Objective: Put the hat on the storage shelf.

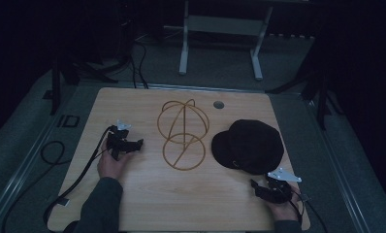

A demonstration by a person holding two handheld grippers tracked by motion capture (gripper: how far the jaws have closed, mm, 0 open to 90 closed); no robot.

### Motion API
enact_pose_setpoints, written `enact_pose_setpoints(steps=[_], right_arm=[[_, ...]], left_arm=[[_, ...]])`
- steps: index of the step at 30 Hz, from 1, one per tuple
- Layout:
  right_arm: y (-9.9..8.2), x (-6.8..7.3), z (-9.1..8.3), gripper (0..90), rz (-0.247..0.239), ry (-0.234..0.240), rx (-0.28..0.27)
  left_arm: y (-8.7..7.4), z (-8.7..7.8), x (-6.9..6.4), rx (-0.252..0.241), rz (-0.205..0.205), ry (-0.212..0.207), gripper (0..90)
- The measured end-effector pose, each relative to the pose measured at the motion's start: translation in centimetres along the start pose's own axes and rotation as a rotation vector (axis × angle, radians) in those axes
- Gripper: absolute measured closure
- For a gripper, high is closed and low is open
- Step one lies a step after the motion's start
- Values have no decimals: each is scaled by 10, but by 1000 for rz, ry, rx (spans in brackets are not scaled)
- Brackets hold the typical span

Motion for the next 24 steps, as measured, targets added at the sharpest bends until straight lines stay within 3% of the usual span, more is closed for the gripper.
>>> enact_pose_setpoints(steps=[3, 17, 24], right_arm=[[-2, -3, 1, 224, 30, -33, 21], [-2, 6, -1, 221, -26, 32, 24], [1, 15, -8, 361, -83, 58, 88]], left_arm=[[0, 0, 0, 0, 0, 0, 133], [0, 0, 0, 0, 0, 0, 133], [0, 0, 0, -1, -1, 0, 133]])
Point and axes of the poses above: each handheld gripper's, and its own axes: z roughly forward along the jaws, y roughly out of its top, x roughly to its left, the point moved 9 cm from there along z, roughly forward along the jaws, and after that the axes turned 11 degrees about -z, right-handed, at the moved point
